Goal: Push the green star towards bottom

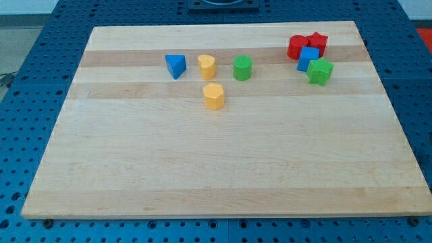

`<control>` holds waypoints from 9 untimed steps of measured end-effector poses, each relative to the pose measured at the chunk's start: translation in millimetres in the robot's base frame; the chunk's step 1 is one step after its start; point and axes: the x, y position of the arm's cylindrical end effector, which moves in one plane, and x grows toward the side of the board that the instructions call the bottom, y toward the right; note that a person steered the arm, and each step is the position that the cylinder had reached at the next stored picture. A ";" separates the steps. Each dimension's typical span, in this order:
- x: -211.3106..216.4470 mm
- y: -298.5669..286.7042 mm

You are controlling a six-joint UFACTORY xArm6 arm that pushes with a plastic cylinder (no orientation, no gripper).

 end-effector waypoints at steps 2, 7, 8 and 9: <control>30.8 -104.7; -116.0 -100.9; -135.5 -101.7; -146.7 -101.1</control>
